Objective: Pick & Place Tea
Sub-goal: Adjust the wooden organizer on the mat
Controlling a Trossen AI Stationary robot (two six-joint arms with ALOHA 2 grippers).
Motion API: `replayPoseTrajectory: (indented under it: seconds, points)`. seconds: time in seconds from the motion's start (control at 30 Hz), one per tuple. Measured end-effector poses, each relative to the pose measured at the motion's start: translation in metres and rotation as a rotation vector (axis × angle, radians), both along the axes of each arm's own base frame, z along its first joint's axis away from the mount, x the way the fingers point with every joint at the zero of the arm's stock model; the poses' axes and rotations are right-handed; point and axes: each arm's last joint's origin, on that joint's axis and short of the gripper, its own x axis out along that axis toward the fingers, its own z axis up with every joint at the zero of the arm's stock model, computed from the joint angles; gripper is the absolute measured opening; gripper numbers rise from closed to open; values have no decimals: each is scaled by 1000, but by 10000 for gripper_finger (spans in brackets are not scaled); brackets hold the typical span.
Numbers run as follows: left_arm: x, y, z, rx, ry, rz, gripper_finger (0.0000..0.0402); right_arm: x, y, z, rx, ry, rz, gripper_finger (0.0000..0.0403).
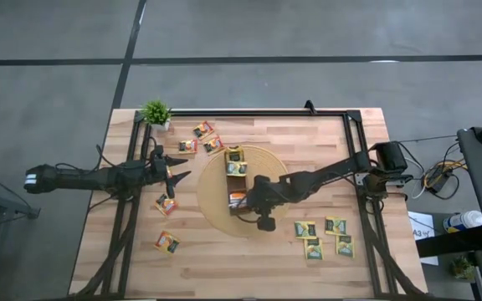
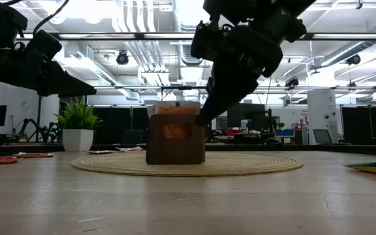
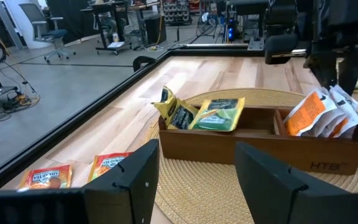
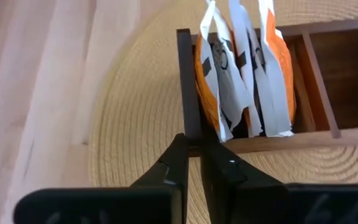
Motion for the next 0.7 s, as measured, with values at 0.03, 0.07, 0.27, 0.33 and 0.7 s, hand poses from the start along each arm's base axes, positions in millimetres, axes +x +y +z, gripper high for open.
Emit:
replayPoseTrajectory:
  seconds: [0.03,0.07,0.27,0.33,0.7]
  points:
    - [0,0,0,0,0,0,202,1,1,1,1,-8,3,23]
    - [0,0,0,0,0,0,202,2,2,2,3,-17,4,22]
    - [0,0,0,0,0,0,202,2,4,4,20,-6,-10,20]
    - [0,0,0,0,0,-1,202,1,4,3,36,5,-30,20]
    - [0,0,0,0,0,-1,202,-10,22,-2,26,76,-108,18]
